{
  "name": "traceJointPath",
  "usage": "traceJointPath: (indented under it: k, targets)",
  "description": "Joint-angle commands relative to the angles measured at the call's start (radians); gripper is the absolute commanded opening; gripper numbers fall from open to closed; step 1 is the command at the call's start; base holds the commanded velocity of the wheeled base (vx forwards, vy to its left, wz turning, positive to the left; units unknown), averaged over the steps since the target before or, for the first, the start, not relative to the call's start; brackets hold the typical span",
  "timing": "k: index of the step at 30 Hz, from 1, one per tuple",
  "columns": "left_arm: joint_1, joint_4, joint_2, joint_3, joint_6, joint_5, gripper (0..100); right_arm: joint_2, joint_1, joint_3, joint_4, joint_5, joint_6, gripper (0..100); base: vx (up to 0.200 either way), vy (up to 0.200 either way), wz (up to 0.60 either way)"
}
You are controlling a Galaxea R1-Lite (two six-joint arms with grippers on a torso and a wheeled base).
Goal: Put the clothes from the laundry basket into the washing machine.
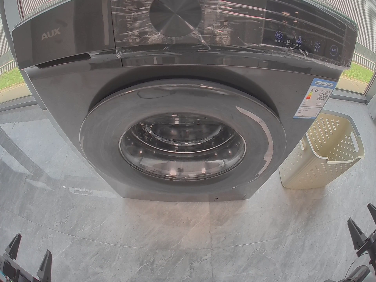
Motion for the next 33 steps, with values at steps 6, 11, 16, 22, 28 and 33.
traceJointPath:
  k: [6, 11, 16, 22, 28, 33]
  targets:
    - [0.001, 0.000, -0.016, 0.018, 0.000, 0.000, 100, -0.243, -0.094, 0.018, 0.104, -0.002, -0.020, 100, 0.000, 0.000, 0.00]
    - [0.001, 0.000, -0.016, 0.018, 0.000, 0.000, 100, -0.353, -0.158, 0.018, 0.259, -0.009, -0.030, 100, 0.000, 0.000, 0.00]
    - [-0.001, 0.000, -0.016, 0.018, 0.000, 0.000, 100, -0.353, -0.149, 0.018, 0.254, -0.014, -0.024, 100, 0.000, 0.000, 0.00]
    - [-0.001, 0.000, -0.016, 0.018, -0.001, 0.000, 100, -0.353, -0.148, 0.018, 0.334, 0.020, -0.012, 100, 0.000, 0.000, 0.00]
    - [-0.001, 0.000, -0.016, 0.018, -0.007, 0.002, 100, -0.353, -0.146, 0.018, 0.331, 0.023, -0.010, 100, 0.000, 0.000, 0.00]
    - [-0.001, 0.000, -0.015, 0.018, -0.011, 0.002, 100, -0.353, -0.148, 0.018, 0.333, 0.023, -0.012, 100, 0.000, 0.000, 0.00]
